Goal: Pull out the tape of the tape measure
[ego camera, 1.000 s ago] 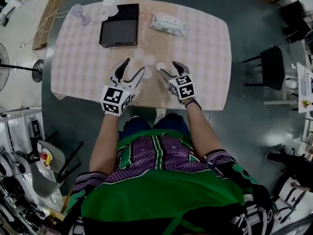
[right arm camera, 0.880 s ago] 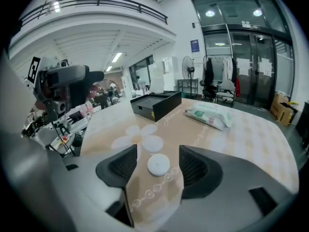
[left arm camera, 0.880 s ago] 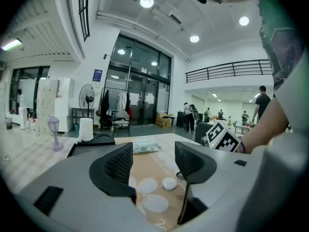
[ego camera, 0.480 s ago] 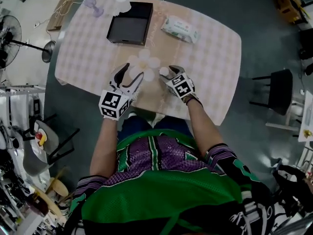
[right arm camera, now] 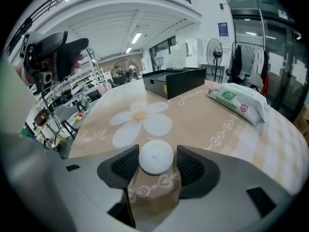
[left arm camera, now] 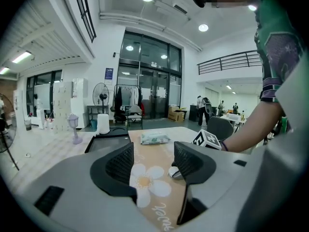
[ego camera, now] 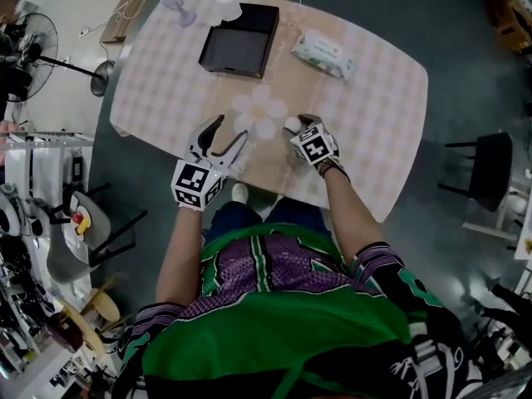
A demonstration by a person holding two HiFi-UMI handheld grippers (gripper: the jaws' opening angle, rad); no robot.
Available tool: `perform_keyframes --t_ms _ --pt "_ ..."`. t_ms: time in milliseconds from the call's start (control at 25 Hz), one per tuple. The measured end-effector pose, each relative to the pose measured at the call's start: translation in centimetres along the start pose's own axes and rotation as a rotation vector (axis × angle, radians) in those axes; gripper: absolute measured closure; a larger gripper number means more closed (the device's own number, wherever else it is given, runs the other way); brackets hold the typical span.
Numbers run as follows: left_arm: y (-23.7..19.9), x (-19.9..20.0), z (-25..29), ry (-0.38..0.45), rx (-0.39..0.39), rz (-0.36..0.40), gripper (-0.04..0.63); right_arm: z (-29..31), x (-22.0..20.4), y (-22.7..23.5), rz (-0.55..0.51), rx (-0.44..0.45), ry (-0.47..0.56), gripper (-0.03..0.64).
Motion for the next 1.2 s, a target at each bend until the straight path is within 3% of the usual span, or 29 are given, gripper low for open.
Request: perform_keyframes --t_ms 440,720,1200 --pt "-2.6 -0.3 -1.3 0.040 -0.039 0.012 0.322 -0.4 -0.1 -0.4 0.072 -0.109 0.006 0.397" --pt "-4.6 -0.4 -2.1 0.096 -0.109 0.022 0.325 -3.3 2.4 -2.2 0.108 -0.179 0.091 0.397" --pt "-7.9 3.9 -3.8 0.253 -0.224 0.095 0.331 -12.9 8.8 -7.6 0.116 -0.324 0.267 0.397"
Point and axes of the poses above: the fingertips, and each gripper's own axes: z forward along the fingers, y to its right, x out of its top, the point moved 3 cm from there along -z, backward along the fingers, and after that the axes turned 14 degrees about z, right-handed, at the moved point
